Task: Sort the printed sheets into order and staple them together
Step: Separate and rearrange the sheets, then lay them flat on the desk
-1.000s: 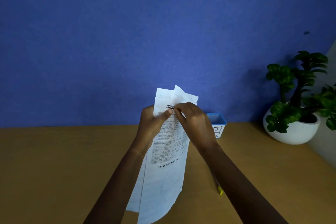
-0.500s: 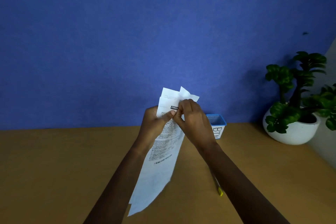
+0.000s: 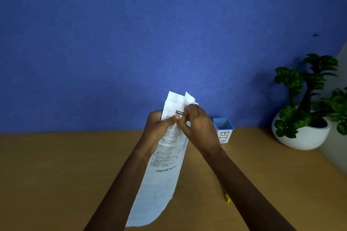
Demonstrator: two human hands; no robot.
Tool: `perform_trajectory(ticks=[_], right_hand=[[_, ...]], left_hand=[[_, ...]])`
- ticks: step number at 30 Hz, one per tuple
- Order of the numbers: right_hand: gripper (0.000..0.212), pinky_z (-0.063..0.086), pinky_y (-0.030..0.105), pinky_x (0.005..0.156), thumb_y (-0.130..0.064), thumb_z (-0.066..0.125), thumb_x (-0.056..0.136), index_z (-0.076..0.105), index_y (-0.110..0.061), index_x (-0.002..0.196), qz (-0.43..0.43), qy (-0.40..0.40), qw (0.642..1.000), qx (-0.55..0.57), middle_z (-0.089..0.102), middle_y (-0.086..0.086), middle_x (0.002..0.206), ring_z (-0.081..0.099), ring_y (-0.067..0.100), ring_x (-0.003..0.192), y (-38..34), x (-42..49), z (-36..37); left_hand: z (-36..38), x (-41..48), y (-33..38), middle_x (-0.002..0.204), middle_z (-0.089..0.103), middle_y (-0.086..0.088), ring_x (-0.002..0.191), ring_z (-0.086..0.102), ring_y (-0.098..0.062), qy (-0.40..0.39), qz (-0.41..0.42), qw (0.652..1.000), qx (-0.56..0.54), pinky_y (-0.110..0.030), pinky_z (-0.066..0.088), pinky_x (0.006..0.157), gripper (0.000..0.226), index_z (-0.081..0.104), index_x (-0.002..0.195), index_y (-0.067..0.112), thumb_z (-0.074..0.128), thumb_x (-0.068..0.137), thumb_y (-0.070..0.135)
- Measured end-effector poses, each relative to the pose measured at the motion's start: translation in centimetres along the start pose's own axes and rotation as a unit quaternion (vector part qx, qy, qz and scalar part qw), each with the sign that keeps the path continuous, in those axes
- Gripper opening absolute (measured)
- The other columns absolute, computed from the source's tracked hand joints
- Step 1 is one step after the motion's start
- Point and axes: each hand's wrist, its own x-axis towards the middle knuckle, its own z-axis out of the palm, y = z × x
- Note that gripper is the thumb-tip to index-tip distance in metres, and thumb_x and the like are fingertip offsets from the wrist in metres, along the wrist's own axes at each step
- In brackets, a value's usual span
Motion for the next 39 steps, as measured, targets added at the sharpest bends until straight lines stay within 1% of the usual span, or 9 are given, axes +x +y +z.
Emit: perform_trajectory(ticks=[10, 12, 14, 17, 21, 25, 29, 36, 39], right_hand=[[0.020, 0.033, 0.020, 0.047, -0.010, 0.065, 0.082, 0.054, 0.006, 0.078, -0.021, 0.003, 0.999, 0.026, 0.062, 0.022, 0.074, 0.059, 0.031, 0.065, -0.3, -0.2, -0.3], [0.017, 0.049, 0.035, 0.054, -0.010, 0.064, 0.082, 0.051, -0.001, 0.075, 0.025, 0.012, 0.997, 0.070, 0.059, 0.018, 0.071, 0.057, 0.029, 0.065, -0.2, 0.0, -0.4], [0.019, 0.055, 0.046, 0.065, -0.009, 0.061, 0.082, 0.044, -0.008, 0.072, 0.078, 0.026, 0.991, 0.103, 0.054, 0.007, 0.067, 0.055, 0.022, 0.063, 0.1, 0.3, -0.7], [0.020, 0.058, 0.042, 0.068, -0.014, 0.061, 0.084, 0.043, -0.014, 0.074, 0.094, 0.003, 0.990, 0.106, 0.055, -0.004, 0.070, 0.058, 0.016, 0.066, 0.2, 0.6, -1.1], [0.021, 0.058, 0.043, 0.069, -0.007, 0.063, 0.081, 0.045, -0.012, 0.073, 0.069, 0.011, 0.988, 0.138, 0.062, 0.011, 0.074, 0.064, 0.026, 0.074, 0.0, 0.2, -0.9], [0.027, 0.054, 0.030, 0.067, -0.007, 0.062, 0.082, 0.044, -0.020, 0.069, 0.082, 0.007, 0.980, 0.180, 0.058, -0.003, 0.073, 0.061, 0.015, 0.072, 0.5, -0.3, -0.3], [0.036, 0.045, 0.002, 0.054, -0.010, 0.059, 0.086, 0.041, -0.030, 0.063, 0.141, 0.011, 0.959, 0.244, 0.053, -0.017, 0.068, 0.058, 0.002, 0.064, 0.9, -0.6, 0.2], [0.032, 0.044, 0.021, 0.070, 0.002, 0.053, 0.085, 0.050, -0.019, 0.062, 0.236, -0.015, 0.887, 0.396, 0.056, -0.005, 0.067, 0.053, 0.007, 0.069, 1.5, -1.4, 1.0], [0.029, 0.051, 0.022, 0.077, 0.001, 0.049, 0.087, 0.054, -0.015, 0.064, 0.265, -0.035, 0.846, 0.461, 0.062, 0.000, 0.071, 0.058, 0.008, 0.072, 1.8, -2.3, 1.6]], left_hand=[[-0.3, 0.1, -0.1, 0.073, 0.068, 0.001, 0.060, 0.066, -0.007, -0.029, -0.001, 0.999, 0.020, -0.016, 0.054, 0.052, 0.015, 0.065, 0.077, 0.021, 0.059, 0.086, 0.012], [-0.5, 0.1, -0.4, 0.071, 0.070, 0.001, 0.059, 0.068, -0.009, -0.034, -0.007, 0.999, 0.006, -0.018, 0.055, 0.053, 0.011, 0.067, 0.080, 0.016, 0.059, 0.086, 0.010], [-0.7, 0.0, -0.7, 0.067, 0.071, 0.004, 0.057, 0.069, -0.007, -0.034, -0.017, 0.999, -0.020, -0.017, 0.056, 0.052, 0.009, 0.067, 0.083, 0.011, 0.059, 0.085, 0.008], [-0.8, 0.0, -1.4, 0.066, 0.073, 0.007, 0.059, 0.071, -0.007, -0.026, -0.027, 0.999, -0.039, -0.017, 0.056, 0.051, 0.012, 0.068, 0.081, 0.016, 0.059, 0.085, 0.009], [-0.4, 0.1, -1.8, 0.064, 0.075, 0.007, 0.063, 0.072, -0.012, -0.019, -0.044, 0.997, -0.064, -0.021, 0.056, 0.051, 0.012, 0.068, 0.081, 0.019, 0.059, 0.086, 0.012], [-0.2, 0.3, -2.0, 0.073, 0.074, -0.002, 0.070, 0.070, -0.021, 0.001, -0.067, 0.993, -0.094, -0.033, 0.059, 0.067, 0.011, 0.069, 0.082, 0.014, 0.060, 0.085, 0.009], [-0.3, 0.1, -2.2, 0.082, 0.071, -0.009, 0.078, 0.068, -0.026, -0.004, -0.088, 0.987, -0.131, -0.040, 0.054, 0.080, 0.010, 0.067, 0.087, 0.008, 0.057, 0.086, 0.007], [-0.8, 0.1, -3.7, 0.102, 0.066, -0.019, 0.089, 0.065, -0.032, 0.003, -0.135, 0.978, -0.158, -0.042, 0.054, 0.079, 0.020, 0.061, 0.105, 0.001, 0.053, 0.088, 0.008], [-1.1, 0.2, -5.0, 0.113, 0.061, -0.025, 0.101, 0.060, -0.039, 0.023, -0.150, 0.975, -0.161, -0.051, 0.048, 0.092, 0.025, 0.058, 0.111, -0.002, 0.052, 0.089, 0.007]])
